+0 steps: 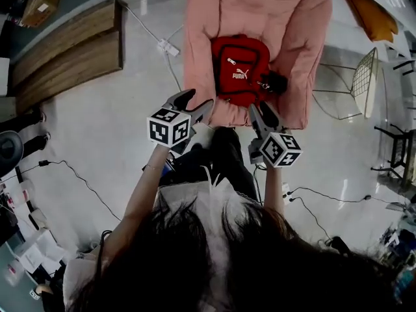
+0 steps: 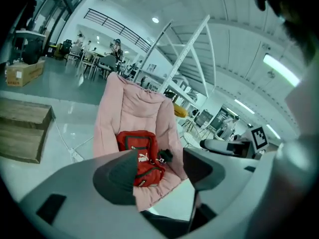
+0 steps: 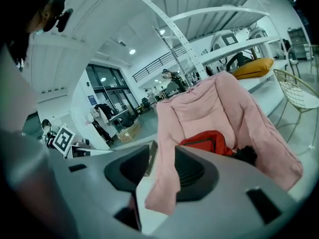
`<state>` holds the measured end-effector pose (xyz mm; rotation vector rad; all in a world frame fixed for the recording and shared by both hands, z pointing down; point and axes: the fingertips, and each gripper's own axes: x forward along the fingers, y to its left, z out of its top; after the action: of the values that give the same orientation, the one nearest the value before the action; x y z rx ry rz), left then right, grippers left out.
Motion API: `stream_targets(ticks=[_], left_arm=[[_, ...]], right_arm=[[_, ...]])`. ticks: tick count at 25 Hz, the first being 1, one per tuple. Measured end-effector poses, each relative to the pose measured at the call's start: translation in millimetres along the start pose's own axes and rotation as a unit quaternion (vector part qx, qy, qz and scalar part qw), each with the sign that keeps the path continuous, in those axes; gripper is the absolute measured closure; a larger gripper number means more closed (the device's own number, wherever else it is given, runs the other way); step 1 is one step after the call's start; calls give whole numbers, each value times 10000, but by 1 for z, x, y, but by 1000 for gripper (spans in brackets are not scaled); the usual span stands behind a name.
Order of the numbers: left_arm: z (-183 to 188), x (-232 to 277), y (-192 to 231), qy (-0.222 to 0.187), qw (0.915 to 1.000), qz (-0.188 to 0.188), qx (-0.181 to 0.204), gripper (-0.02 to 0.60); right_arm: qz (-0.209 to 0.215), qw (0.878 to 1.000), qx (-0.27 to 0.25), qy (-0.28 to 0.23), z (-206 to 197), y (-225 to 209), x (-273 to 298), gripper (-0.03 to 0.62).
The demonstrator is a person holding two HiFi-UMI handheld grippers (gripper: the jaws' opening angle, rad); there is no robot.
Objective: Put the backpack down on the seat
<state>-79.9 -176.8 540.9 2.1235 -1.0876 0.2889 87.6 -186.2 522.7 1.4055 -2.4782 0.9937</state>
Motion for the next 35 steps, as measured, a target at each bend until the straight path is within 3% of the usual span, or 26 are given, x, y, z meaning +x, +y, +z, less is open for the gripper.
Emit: stream_targets(ticks=[4, 8, 15, 24, 35], left_arm=[[-5, -55, -15, -213, 9993, -253, -176, 318], [-14, -102, -23, -380, 9987, -272, -197, 428], [-40, -141, -38, -324, 9991, -255, -17, 459], [-65, -144, -66, -365, 9981, -474, -147, 460], [-99, -139, -140, -272, 9972, -639, 278, 460]], right_arm=[[107, 9998, -9, -159, -12, 49, -25, 462], [189, 9995, -130, -216, -26, 91, -51, 485], [253, 9990, -340, -141, -47, 136, -85, 501], [119, 9991, -403, -25, -61, 146, -129, 508], [162, 9992, -376, 14, -94, 135, -205, 517]])
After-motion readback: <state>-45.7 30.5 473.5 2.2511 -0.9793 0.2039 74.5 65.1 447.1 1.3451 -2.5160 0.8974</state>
